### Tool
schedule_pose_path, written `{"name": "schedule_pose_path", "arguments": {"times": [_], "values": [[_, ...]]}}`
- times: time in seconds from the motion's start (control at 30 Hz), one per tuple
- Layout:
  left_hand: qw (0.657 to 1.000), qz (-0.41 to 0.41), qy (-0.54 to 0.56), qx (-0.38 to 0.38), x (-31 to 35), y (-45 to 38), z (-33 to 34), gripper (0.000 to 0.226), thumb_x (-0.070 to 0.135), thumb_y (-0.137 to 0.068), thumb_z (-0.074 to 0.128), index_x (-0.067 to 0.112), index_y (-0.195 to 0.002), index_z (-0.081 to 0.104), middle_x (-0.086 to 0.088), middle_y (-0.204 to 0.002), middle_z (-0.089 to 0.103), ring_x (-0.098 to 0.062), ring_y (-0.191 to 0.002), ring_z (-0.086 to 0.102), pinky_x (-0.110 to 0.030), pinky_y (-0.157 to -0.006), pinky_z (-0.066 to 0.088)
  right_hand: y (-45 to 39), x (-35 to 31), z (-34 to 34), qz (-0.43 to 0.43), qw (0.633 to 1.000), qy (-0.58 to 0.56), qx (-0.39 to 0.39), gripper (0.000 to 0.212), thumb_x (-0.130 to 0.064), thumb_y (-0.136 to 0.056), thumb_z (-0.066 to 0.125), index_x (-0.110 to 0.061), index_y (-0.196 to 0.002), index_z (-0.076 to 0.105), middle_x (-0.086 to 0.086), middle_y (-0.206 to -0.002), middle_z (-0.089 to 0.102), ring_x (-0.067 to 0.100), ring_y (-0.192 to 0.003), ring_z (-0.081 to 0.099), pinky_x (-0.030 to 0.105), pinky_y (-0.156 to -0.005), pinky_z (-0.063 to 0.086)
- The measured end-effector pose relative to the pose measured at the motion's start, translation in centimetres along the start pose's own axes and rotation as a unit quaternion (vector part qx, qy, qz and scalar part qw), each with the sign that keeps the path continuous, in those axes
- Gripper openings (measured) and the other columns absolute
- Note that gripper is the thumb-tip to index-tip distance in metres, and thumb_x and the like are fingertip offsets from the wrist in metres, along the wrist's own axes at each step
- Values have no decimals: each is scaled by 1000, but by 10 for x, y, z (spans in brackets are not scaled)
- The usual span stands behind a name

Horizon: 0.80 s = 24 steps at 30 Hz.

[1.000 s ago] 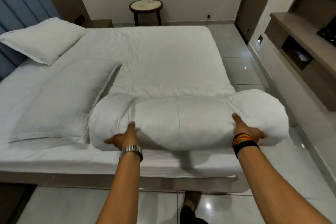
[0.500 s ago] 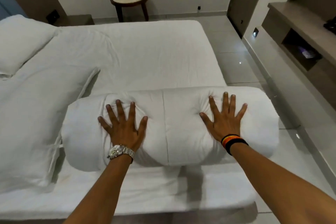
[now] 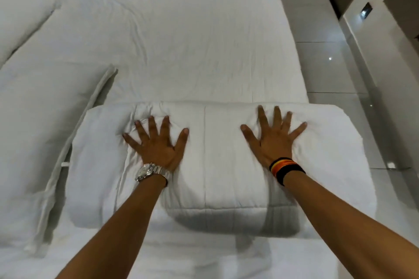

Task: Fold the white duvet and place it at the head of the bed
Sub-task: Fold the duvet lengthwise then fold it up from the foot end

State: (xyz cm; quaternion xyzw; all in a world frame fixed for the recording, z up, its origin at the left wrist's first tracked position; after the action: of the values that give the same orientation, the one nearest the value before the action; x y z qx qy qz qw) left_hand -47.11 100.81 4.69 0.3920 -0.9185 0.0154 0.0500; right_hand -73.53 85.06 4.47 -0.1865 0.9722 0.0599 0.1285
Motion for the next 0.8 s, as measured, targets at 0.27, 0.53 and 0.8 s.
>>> {"name": "schedule_pose_path", "arguments": {"times": [0.27,0.53,0.8], "values": [[998,16,-52,-35,19,-14,19,101,97,-81,1,42,-165,11,-5,-175,6,-44,-155,-23,-79,-110,-16,-29,-30,51,-99,988,46,-107,92,-99,-79,3,-56,-159,-14,-4,-176,-6,40,-160,-12,76,-115,-15],[997,4,-66,31,-36,14,5,93,87,-93,16,30,-167,15,-4,-175,5,-32,-160,-9,-74,-117,-8,-55,4,14,-164,975,67,-131,106,-109,-67,16,-60,-157,-11,-4,-177,1,27,-162,-4,66,-121,-15],[999,-35,-28,-19,-28,36,-2,91,83,-93,5,30,-167,8,-5,-175,1,-30,-160,-11,-68,-117,-19,-49,-9,-3,-119,960,72,-241,122,-113,-57,17,-54,-161,-8,1,-176,4,29,-162,1,69,-122,-9]]}}
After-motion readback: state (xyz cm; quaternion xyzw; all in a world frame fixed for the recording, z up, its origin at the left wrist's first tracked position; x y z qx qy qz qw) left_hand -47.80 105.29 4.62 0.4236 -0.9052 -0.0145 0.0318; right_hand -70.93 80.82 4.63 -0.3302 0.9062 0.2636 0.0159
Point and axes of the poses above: each hand's wrist, its own y-axis away from the middle knuckle, its own z-axis out of the palm, x = y × z, the point moved 1 cm from there along -y, towards the middle knuckle
